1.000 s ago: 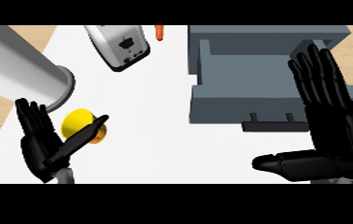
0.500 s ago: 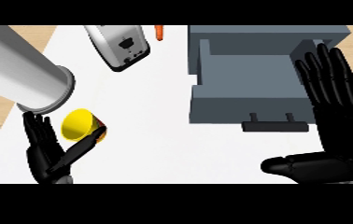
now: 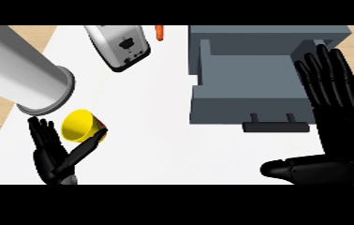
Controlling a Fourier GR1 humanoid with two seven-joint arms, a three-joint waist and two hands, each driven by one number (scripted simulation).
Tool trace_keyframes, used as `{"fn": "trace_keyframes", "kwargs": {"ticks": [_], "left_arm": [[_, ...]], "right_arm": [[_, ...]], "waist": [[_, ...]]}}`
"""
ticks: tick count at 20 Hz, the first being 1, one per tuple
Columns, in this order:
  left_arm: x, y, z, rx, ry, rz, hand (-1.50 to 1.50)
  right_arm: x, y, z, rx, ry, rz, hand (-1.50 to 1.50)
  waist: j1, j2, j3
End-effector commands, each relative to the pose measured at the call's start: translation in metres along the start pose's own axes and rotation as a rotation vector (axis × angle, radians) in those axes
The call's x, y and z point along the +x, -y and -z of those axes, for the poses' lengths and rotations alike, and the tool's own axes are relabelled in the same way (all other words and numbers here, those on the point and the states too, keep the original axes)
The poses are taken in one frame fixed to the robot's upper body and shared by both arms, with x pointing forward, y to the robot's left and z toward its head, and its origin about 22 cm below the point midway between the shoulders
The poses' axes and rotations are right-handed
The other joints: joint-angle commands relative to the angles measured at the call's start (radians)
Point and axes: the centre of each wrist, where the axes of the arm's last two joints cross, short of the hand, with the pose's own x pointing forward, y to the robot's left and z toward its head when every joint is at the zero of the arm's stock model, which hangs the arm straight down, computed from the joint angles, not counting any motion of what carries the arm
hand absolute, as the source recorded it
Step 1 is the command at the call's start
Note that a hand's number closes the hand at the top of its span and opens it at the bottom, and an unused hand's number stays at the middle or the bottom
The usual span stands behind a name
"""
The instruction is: Pick up the cup, place it into the drawer and close the drawer
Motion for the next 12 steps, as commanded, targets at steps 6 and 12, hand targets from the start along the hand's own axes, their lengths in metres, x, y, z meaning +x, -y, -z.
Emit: {"fn": "trace_keyframes", "kwargs": {"ticks": [6,12], "left_arm": [[-0.032,-0.031,0.010,0.029,0.000,-0.003,-1.50],[-0.045,-0.017,0.011,0.012,-0.022,0.010,-1.50]], "right_arm": [[0.011,0.014,0.005,0.012,-0.007,0.024,-1.50],[0.005,0.011,0.006,0.019,-0.003,0.001,-1.50]], "waist": [[0.000,0.000,0.000],[-0.001,0.000,0.000]]}}
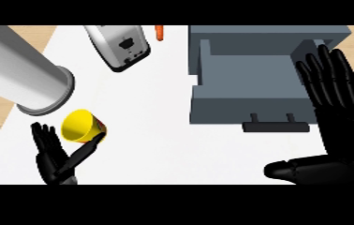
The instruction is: Pick up the cup, place it into the drawer and close the drawer
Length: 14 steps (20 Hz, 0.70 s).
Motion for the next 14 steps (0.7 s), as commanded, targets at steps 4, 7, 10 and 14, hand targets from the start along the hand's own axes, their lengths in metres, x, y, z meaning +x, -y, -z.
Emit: {"fn": "trace_keyframes", "kwargs": {"ticks": [4,7,10,14], "left_arm": [[-0.024,-0.004,-0.022,-0.030,0.018,-0.009,-1.50],[-0.035,0.007,0.001,-0.030,0.013,-0.041,-1.50],[-0.024,0.003,0.018,-0.040,0.014,-0.079,-1.50],[-0.031,-0.005,0.008,-0.034,0.003,-0.104,-1.50]], "right_arm": [[-0.019,-0.014,-0.013,0.009,0.021,0.010,-1.50],[0.002,0.004,-0.006,-0.005,-0.006,-0.002,-1.50],[0.003,-0.005,0.015,-0.004,-0.009,0.003,-1.50],[-0.008,-0.007,0.004,-0.021,-0.005,0.002,-1.50]], "waist": [[0.000,0.000,0.000],[-0.004,0.001,0.000],[-0.001,0.001,0.000],[0.000,0.000,0.000]]}}
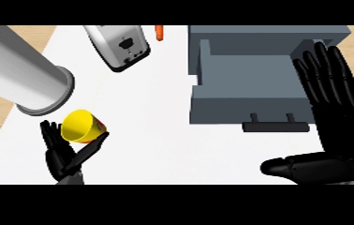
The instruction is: Pick up the cup, place it into the drawer and close the drawer
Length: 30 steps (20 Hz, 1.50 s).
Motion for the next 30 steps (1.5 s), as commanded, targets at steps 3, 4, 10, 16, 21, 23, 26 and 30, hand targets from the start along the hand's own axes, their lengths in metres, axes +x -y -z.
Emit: {"fn": "trace_keyframes", "kwargs": {"ticks": [3,4,10,16,21,23,26,30], "left_arm": [[0.009,0.007,0.001,0.005,-0.005,-0.072,-1.50],[0.013,0.007,0.020,0.008,-0.002,-0.064,-1.50],[-0.010,0.006,0.008,-0.075,-0.001,-0.188,-1.50],[-0.019,0.016,0.004,-0.126,0.029,-0.255,1.50],[-0.021,0.010,0.016,-0.117,0.116,-0.230,1.50],[-0.005,0.018,0.038,-0.110,0.155,-0.191,1.50],[-0.010,0.023,0.027,-0.225,0.150,-0.220,1.50],[-0.007,0.026,0.023,-0.566,0.059,-0.272,1.50]], "right_arm": [[0.006,0.000,-0.009,0.000,-0.008,-0.010,-1.50],[0.003,0.009,-0.002,0.017,-0.013,0.013,-1.50],[0.003,-0.007,-0.006,0.006,0.013,0.005,-1.50],[0.008,0.001,-0.012,0.015,-0.013,-0.019,-1.50],[0.000,0.011,-0.019,0.018,-0.001,-0.002,-1.50],[0.012,0.016,-0.003,0.002,-0.006,-0.010,-1.50],[0.008,0.000,-0.005,-0.015,0.023,0.001,-1.50],[0.016,0.003,-0.006,0.013,-0.014,-0.015,-1.50]], "waist": [[0.002,-0.001,0.000],[0.001,0.000,0.000],[-0.001,0.001,0.000],[-0.003,0.001,0.000],[-0.009,0.003,-0.001],[-0.003,0.001,0.000],[-0.004,0.002,0.000],[-0.005,0.000,0.000]]}}
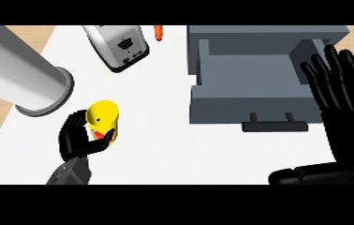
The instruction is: Pick up the cup, place it into the drawer and close the drawer
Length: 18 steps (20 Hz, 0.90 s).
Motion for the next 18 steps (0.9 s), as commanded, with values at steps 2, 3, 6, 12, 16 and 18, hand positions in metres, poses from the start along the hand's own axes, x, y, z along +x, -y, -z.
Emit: {"fn": "trace_keyframes", "kwargs": {"ticks": [2,3,6,12,16,18], "left_arm": [[0.007,-0.009,0.001,-0.215,0.034,-0.065,1.50],[0.004,-0.006,0.003,-0.234,0.029,-0.069,1.50],[0.019,-0.006,0.018,-0.273,0.065,-0.115,1.50],[0.038,0.059,0.029,-0.413,0.105,-0.143,1.50],[0.072,0.096,0.060,-0.499,0.117,-0.170,1.50],[0.089,0.114,0.059,-0.525,0.112,-0.201,1.50]], "right_arm": [[0.004,0.003,0.005,-0.009,0.003,0.003,-1.50],[-0.005,-0.004,0.002,0.006,-0.002,0.007,-1.50],[-0.011,0.012,-0.003,0.002,-0.011,-0.009,-1.50],[-0.003,0.013,-0.008,-0.022,-0.014,-0.001,-1.50],[-0.005,0.003,-0.007,-0.014,-0.019,0.018,-1.50],[-0.014,0.001,-0.005,-0.012,-0.023,-0.004,-1.50]], "waist": [[0.006,-0.001,0.000],[0.000,0.002,0.000],[0.009,-0.002,0.001],[0.016,-0.007,0.002],[0.013,-0.006,0.002],[0.017,-0.005,0.002]]}}
